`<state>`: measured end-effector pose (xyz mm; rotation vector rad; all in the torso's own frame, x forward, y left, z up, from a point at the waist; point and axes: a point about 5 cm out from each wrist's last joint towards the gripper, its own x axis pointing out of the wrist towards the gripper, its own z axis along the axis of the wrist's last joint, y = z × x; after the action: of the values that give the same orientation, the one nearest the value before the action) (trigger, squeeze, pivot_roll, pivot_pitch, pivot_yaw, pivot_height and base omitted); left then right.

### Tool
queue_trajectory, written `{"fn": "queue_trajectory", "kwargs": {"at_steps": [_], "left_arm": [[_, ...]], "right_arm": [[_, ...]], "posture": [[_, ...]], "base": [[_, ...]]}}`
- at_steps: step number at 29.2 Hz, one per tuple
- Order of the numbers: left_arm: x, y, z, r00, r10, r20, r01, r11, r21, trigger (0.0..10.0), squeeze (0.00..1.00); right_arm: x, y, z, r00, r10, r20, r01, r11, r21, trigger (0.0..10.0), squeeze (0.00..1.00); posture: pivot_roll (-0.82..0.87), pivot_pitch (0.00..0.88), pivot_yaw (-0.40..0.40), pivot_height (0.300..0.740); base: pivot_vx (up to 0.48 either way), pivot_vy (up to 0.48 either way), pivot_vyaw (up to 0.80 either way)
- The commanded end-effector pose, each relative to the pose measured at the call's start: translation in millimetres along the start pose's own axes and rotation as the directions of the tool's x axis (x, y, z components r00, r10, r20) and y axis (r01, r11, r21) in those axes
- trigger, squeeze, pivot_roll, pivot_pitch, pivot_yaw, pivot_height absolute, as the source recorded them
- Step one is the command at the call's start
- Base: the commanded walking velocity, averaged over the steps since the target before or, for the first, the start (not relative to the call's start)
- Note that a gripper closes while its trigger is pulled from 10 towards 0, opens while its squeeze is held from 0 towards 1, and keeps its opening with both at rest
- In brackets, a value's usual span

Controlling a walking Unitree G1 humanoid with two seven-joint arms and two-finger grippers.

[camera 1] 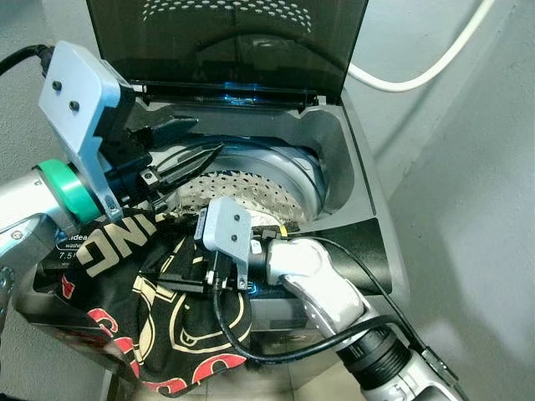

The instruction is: Clothes washing

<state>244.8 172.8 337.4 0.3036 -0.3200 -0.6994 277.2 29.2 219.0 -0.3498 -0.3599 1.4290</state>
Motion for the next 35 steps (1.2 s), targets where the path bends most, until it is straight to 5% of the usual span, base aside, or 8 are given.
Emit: {"fn": "queue_trajectory", "kwargs": {"at_steps": [1,3,4,7,8,11,12,35], "left_arm": [[1.0,-3.1,0,1.0,-0.016,0.003,0.016,1.0,0.009,10.0,0.0],[0.7,-3.2,0,1.0,-0.017,0.002,0.017,1.0,0.007,10.0,0.0],[0.6,-3.0,-1,1.0,-0.017,0.001,0.017,1.0,0.007,10.0,0.0],[0.5,-2.8,-1,1.0,-0.018,0.0,0.018,1.0,0.006,10.0,0.0],[0.7,-2.5,-2,1.0,-0.018,-0.002,0.018,1.0,0.005,10.0,0.0],[0.9,-2.3,-2,1.0,-0.018,-0.002,0.018,1.0,0.004,10.0,0.0],[1.1,-2.1,-2,1.0,-0.017,-0.004,0.017,1.0,0.004,10.0,0.0],[1.0,-2.1,-4,1.0,-0.015,-0.008,0.015,1.0,-0.003,10.0,0.0]], "right_arm": [[-0.6,5.1,-9,0.998,0.03,-0.061,-0.03,1.0,0.006,10.0,1.0],[-1.8,6.7,-11,0.995,0.045,-0.09,-0.046,0.999,-0.003,10.0,0.84],[-3.0,8.8,-14,0.992,0.064,-0.112,-0.066,0.998,-0.014,10.0,0.0],[-4.0,10.3,-16,0.989,0.077,-0.13,-0.08,0.997,-0.013,10.0,0.0],[-5.6,11.7,-20,0.984,0.094,-0.152,-0.096,0.995,-0.009,1.8,0.0],[-6.6,12.5,-22,0.981,0.104,-0.166,-0.106,0.994,-0.006,1.8,0.0],[-7.4,12.5,-24,0.979,0.109,-0.174,-0.111,0.994,-0.003,0.0,0.0],[-3.1,-9.3,-23,0.979,-0.133,-0.156,0.122,0.989,-0.078,0.0,0.0]], "posture": [[0.24,0.11,-0.009,0.74],[0.24,0.11,-0.009,0.74],[0.24,0.111,-0.008,0.74],[0.24,0.112,-0.006,0.74],[0.24,0.112,-0.006,0.74],[0.24,0.112,-0.006,0.74],[0.24,0.112,-0.006,0.74],[0.24,0.116,-0.003,0.74]], "base": [[0.0,0.0,0.0],[0.0,0.0,0.0],[0.0,0.0,0.0],[0.0,0.0,0.0],[0.0,0.0,0.0],[0.0,0.0,0.0],[0.0,0.0,0.0],[0.0,0.0,0.0]]}}
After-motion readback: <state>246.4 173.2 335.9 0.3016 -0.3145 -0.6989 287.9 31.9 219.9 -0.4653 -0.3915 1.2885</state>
